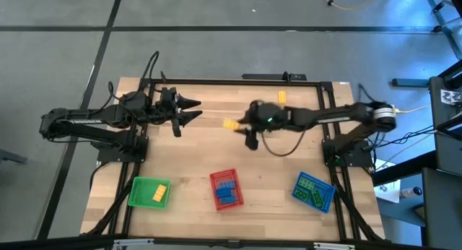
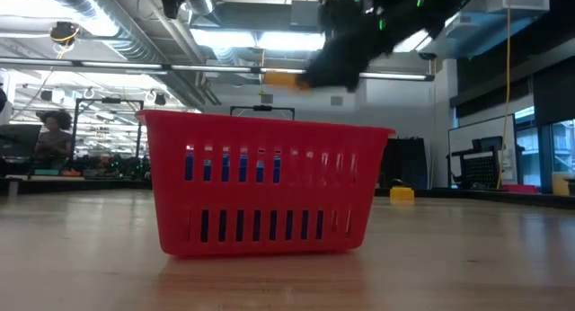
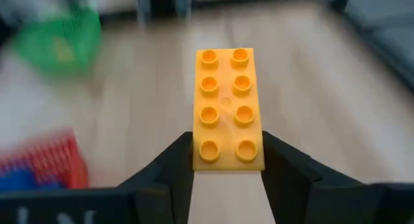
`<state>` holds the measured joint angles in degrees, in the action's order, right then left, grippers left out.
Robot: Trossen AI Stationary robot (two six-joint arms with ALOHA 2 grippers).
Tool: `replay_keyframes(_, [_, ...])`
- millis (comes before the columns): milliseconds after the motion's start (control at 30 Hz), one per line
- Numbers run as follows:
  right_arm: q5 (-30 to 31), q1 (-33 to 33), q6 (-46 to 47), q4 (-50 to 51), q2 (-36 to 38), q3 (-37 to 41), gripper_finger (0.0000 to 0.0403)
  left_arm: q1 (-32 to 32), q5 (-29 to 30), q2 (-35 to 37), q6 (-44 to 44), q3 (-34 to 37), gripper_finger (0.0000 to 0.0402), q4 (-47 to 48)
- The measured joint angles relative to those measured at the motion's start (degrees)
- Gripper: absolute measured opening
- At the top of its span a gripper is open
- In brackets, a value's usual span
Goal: Sort & place blocks by color
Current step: Put the bottom yellow game piece into the green bin
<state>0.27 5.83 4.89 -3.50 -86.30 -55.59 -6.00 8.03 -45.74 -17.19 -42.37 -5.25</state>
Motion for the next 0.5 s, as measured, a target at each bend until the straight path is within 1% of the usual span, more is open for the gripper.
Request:
replay_keyframes(100, [0.3, 0.2, 2.3, -8.8, 3.0, 0.0, 0.0147, 0.0, 0.3, -0.3, 0.0, 0.0, 0.0194, -0.1])
replay_keyframes(167, [0.2, -0.2, 4.1, -17.6, 3.3, -0.2, 0.0147, 0.0, 1.0, -1.3, 0.0, 0.0, 0.0194, -1.2])
replay_keyframes(200, [0.1, -0.6, 5.0, -20.8, 3.2, -0.2, 0.0147, 0.0, 1.3, -1.7, 0.0, 0.0, 0.0194, -1.5])
replay_keyframes(267, [0.0, -1.2, 6.0, -26.6, 2.8, -0.2, 0.0146, 0.0, 1.4, -2.7, 0.0, 0.0, 0.0194, -5.0])
replay_keyframes(367, [0.0, -1.7, 6.9, -30.2, 2.7, -0.2, 0.0146, 0.0, 1.2, -4.9, 0.0, -0.1, 0.0194, -8.4])
replay_keyframes(500, [0.1, -1.9, 8.2, -32.5, 2.7, -0.2, 0.0147, 0.0, -1.1, -8.0, -0.1, 0.0, 0.0199, -12.7])
